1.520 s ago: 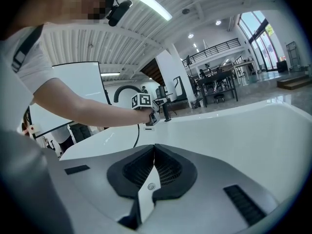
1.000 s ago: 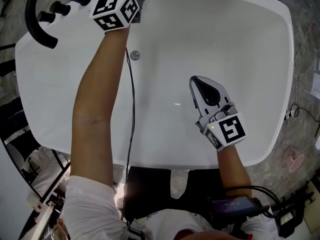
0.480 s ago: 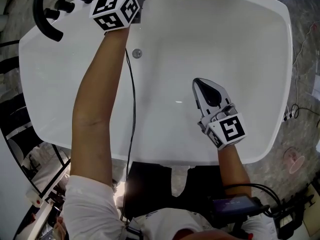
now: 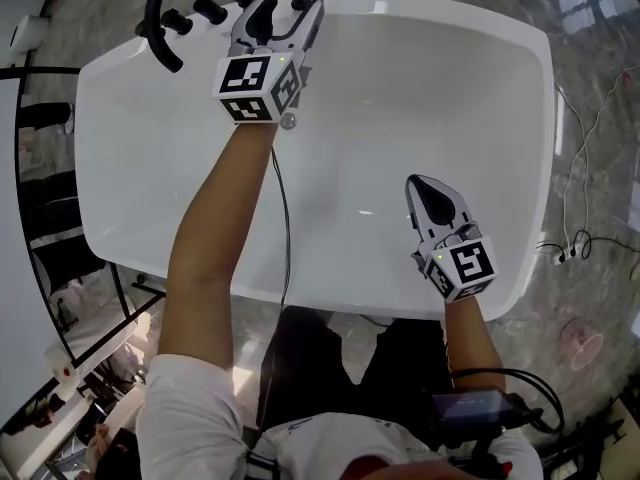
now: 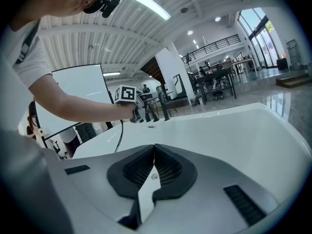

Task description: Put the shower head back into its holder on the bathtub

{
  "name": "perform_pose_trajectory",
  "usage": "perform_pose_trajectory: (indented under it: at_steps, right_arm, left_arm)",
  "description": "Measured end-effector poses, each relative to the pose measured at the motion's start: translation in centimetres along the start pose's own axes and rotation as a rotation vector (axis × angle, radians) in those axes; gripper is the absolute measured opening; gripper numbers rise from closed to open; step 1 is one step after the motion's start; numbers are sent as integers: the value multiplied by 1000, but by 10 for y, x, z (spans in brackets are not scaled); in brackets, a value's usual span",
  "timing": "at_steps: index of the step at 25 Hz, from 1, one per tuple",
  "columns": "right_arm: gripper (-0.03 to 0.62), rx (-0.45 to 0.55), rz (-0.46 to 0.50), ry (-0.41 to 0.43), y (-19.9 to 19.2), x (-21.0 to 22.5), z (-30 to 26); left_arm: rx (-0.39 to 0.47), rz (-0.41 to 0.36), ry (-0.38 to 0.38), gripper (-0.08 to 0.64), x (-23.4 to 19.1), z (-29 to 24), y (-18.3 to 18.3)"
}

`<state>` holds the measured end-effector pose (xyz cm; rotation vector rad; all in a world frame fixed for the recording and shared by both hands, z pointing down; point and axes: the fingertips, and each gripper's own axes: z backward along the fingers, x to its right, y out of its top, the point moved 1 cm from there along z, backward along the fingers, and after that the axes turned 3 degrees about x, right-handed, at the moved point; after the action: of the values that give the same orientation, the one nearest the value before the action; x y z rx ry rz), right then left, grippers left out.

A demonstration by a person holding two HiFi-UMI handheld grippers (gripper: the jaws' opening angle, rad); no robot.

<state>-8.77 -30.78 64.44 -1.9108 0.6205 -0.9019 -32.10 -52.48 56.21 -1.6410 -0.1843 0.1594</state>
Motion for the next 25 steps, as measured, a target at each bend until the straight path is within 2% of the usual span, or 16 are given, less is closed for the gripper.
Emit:
perform_pose_trajectory:
  at_steps: [5,10,12,16,19,25]
  right_arm:
    - [12,12,-2,0,25,-2,46]
    - [12,-7,19,10,31,-11,92]
    - [12,-21,9,20,33,-20,116]
    - [12,-50,26,71,46,-46,158]
    - [12,-66,51,102,63,-68,184]
    - [12,-43,80,107,111,-109,214]
  left_arm:
    - [17,-32,19,135,34,45,55]
    - [22,-34,54,38,70,107,106]
    - [17,-25,79,23,88,141,126]
    - [12,57,168,17,110,216,164]
    - [-20,58,216,17,126,266,182]
    - [-40,47,190,17,167,341,229]
